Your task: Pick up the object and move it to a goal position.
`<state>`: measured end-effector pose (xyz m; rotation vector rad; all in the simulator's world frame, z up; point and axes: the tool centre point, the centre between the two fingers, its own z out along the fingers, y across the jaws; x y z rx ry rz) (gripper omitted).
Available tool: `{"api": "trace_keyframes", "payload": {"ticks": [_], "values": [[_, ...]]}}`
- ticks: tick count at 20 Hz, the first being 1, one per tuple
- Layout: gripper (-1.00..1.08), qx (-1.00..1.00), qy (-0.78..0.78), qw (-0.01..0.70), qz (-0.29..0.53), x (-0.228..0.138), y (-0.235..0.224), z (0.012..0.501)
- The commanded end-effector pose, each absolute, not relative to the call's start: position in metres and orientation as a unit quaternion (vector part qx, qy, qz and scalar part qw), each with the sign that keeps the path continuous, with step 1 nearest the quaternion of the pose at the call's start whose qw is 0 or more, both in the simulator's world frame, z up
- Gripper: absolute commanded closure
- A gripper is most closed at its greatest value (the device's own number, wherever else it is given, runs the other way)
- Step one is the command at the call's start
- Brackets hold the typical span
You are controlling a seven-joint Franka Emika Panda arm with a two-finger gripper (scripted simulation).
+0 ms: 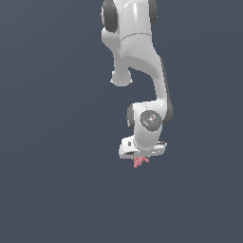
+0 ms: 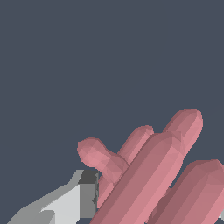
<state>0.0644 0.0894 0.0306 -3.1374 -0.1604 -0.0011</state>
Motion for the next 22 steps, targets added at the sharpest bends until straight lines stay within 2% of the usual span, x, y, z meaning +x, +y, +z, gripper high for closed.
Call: {"api": "trace_keyframes", "payload": {"ticks": [1, 6, 11, 16, 22], "values": [[1.08, -0.999, -0.051, 0.000, 0.000, 0.065, 0.089, 0.031], [1.08, -0.998, -0.055, -0.006, -0.008, 0.070, 0.090, 0.044], [1.08, -0.997, -0.069, -0.026, -0.033, 0.087, 0.093, 0.085], [1.08, -0.991, -0.094, -0.060, -0.076, 0.112, 0.103, 0.159], [1.08, -0.973, -0.135, -0.115, -0.145, 0.136, 0.133, 0.281]]}}
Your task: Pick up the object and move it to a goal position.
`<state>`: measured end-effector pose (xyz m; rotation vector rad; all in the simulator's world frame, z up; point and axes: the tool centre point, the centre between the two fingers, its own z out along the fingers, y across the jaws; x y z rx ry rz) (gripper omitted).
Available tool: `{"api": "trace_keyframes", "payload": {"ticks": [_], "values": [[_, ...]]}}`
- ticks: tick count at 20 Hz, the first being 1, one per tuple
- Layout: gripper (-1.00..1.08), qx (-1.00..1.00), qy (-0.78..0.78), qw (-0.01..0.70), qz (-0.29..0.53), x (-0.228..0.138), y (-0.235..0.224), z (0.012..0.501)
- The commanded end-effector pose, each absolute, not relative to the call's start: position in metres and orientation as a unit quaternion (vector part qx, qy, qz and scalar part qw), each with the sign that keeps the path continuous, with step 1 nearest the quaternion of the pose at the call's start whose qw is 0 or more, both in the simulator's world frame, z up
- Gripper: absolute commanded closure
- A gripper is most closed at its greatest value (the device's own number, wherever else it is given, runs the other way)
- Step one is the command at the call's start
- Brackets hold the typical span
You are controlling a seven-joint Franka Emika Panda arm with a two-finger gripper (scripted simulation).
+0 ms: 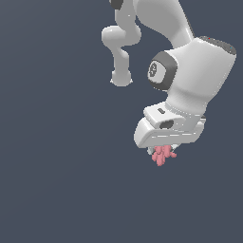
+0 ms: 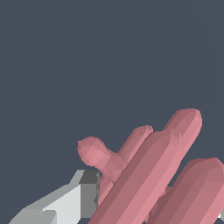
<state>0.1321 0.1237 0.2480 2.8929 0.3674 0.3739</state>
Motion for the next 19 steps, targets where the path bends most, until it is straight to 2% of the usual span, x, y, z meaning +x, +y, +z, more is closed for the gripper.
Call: {"api": "trace_keyframes", "payload": {"ticks": [1, 6, 10, 14, 19], "values": [[1.08, 0.969, 0.142, 0.124, 0.157, 0.139, 0.140, 0.302], [1.08, 0.949, 0.172, 0.165, 0.207, 0.141, 0.175, 0.390], [1.08, 0.935, 0.190, 0.187, 0.235, 0.137, 0.198, 0.438], [1.08, 0.925, 0.202, 0.200, 0.251, 0.132, 0.215, 0.467], [1.08, 0.921, 0.207, 0.206, 0.258, 0.130, 0.222, 0.478]]}}
